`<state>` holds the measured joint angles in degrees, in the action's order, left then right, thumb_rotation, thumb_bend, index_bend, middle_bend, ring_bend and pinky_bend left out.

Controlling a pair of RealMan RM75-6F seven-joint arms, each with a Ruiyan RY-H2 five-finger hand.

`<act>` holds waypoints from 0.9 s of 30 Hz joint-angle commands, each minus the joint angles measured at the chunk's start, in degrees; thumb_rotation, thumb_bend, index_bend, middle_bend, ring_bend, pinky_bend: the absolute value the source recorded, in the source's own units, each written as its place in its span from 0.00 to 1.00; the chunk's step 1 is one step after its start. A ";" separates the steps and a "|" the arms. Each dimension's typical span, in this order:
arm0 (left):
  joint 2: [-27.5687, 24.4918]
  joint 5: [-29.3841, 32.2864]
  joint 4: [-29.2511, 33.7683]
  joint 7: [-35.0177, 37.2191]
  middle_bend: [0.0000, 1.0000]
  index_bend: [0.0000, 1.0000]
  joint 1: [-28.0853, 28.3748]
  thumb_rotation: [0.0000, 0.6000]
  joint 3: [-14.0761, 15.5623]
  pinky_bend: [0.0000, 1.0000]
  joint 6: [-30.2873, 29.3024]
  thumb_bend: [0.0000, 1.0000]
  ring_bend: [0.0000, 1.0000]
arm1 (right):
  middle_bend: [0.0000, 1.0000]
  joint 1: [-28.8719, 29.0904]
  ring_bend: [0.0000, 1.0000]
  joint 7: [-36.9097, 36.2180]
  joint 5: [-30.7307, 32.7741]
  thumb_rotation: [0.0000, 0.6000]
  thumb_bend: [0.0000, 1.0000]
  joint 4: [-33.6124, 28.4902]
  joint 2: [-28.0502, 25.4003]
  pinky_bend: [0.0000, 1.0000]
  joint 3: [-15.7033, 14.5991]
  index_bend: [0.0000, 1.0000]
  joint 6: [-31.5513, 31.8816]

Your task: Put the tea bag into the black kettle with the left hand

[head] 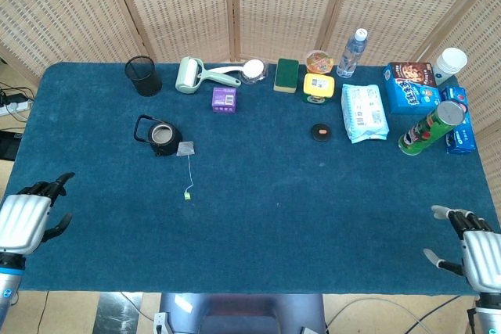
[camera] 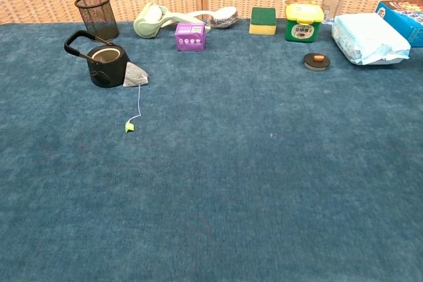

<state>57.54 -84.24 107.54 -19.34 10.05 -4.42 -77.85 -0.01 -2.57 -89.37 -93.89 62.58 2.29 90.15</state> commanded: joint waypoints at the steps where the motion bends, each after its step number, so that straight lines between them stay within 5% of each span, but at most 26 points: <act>1: -0.83 0.84 0.26 -3.12 0.55 0.23 3.33 1.00 -1.23 0.63 3.71 0.35 0.51 | 0.37 -0.18 0.30 -0.26 0.12 1.00 0.10 0.19 -0.02 0.35 -0.06 0.26 0.11; 5: -0.97 3.29 0.37 -6.94 0.82 0.30 7.19 1.00 -2.39 0.76 8.74 0.34 0.77 | 0.37 -0.51 0.30 -1.06 0.82 1.00 0.10 0.63 -0.08 0.39 -0.18 0.26 -0.13; 8: -0.39 4.98 -0.15 -8.21 0.92 0.32 9.57 1.00 -3.18 0.82 11.45 0.34 0.86 | 0.37 -0.54 0.30 -1.59 1.27 1.00 0.10 1.08 0.09 0.41 -0.19 0.26 -0.51; 14: 3.44 7.53 -4.18 -7.65 1.00 0.33 15.38 1.00 -4.67 0.87 17.99 0.34 0.93 | 0.37 -0.69 0.30 -2.69 2.13 1.00 0.10 2.09 0.32 0.42 -0.13 0.26 -1.05; 27: 11.89 10.27 -13.05 -1.97 1.00 0.42 23.65 1.00 -5.44 0.90 26.34 0.40 0.98 | 0.37 -0.61 0.30 -3.56 3.99 1.00 0.10 3.25 0.49 0.42 0.43 0.26 -2.33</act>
<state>68.65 -74.58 95.16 -21.65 32.89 -9.78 -52.35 -0.62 -6.12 -85.39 -90.66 63.08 2.70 87.80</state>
